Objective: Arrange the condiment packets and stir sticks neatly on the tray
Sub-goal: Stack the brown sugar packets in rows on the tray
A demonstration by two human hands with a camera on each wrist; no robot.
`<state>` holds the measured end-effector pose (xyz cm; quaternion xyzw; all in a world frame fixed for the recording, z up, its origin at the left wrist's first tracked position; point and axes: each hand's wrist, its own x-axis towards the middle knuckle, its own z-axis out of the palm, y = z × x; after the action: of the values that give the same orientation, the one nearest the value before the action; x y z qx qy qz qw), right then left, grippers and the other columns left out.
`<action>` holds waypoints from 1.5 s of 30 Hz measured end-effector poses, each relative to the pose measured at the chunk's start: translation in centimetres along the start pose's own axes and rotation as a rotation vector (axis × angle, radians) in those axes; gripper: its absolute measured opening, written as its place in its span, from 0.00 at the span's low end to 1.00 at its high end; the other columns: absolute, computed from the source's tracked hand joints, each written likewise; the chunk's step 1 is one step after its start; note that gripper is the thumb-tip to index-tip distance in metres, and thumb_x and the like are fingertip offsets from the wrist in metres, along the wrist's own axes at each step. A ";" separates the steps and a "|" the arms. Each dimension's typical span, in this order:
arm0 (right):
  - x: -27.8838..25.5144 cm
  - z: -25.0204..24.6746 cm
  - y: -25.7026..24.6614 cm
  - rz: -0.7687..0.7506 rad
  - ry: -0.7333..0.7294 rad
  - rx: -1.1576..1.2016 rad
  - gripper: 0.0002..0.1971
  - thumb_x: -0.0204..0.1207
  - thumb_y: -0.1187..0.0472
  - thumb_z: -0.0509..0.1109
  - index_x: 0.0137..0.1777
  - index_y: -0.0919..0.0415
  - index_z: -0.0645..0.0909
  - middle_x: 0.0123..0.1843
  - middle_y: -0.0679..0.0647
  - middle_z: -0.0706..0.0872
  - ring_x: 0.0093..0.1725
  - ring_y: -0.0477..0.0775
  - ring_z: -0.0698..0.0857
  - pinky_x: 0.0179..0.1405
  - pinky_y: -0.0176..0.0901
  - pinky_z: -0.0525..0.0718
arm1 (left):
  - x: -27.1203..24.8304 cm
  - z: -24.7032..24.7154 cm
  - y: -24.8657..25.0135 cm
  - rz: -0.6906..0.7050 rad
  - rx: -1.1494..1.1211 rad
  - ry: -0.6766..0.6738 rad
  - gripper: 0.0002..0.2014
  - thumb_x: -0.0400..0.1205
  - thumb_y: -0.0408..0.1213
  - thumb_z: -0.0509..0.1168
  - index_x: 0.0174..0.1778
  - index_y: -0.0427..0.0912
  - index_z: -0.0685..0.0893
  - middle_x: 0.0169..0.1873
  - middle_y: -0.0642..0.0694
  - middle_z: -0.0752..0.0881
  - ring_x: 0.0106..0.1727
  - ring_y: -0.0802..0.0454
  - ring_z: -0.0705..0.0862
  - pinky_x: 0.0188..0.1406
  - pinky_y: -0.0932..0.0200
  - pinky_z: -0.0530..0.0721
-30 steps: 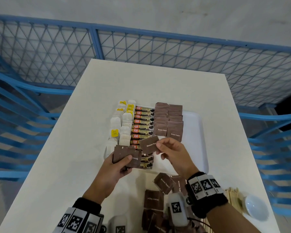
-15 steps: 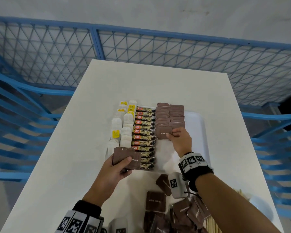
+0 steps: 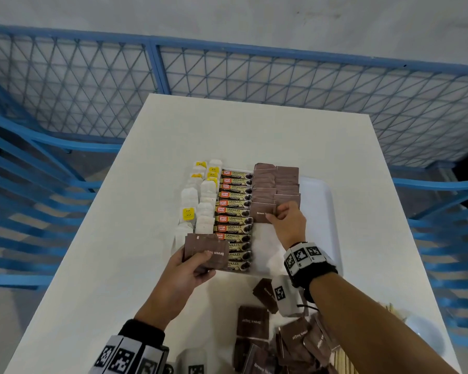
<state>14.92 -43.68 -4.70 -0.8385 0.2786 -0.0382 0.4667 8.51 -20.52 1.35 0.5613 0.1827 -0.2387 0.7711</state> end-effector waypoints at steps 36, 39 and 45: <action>-10.2 -3.4 -2.4 0.095 -0.463 0.627 0.03 0.77 0.67 0.68 0.48 0.61 0.82 0.39 0.57 0.89 0.33 0.48 0.83 0.30 0.37 0.77 | -0.4 0.3 0.1 0.034 -0.085 0.034 0.09 0.83 0.28 0.60 0.54 0.43 0.83 0.40 0.42 0.90 0.37 0.45 0.89 0.37 0.60 0.89; -8.5 -3.5 -1.3 0.146 -0.380 0.607 0.09 0.77 0.67 0.68 0.57 0.60 0.79 0.38 0.56 0.87 0.31 0.43 0.80 0.33 0.34 0.78 | -0.5 0.2 0.1 0.037 -0.082 0.027 0.09 0.83 0.28 0.60 0.53 0.43 0.82 0.38 0.44 0.91 0.38 0.45 0.89 0.38 0.60 0.89; -4.4 -2.7 0.3 0.231 -0.209 0.603 0.08 0.73 0.76 0.69 0.52 0.72 0.81 0.40 0.60 0.85 0.36 0.52 0.84 0.33 0.31 0.86 | -0.8 0.0 0.2 0.040 -0.076 0.030 0.10 0.83 0.27 0.60 0.54 0.43 0.82 0.40 0.44 0.91 0.37 0.48 0.90 0.37 0.61 0.89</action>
<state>10.20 -43.65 -2.59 -0.6250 0.2988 0.0205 0.7209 8.01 -20.37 1.93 0.5385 0.1921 -0.2079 0.7937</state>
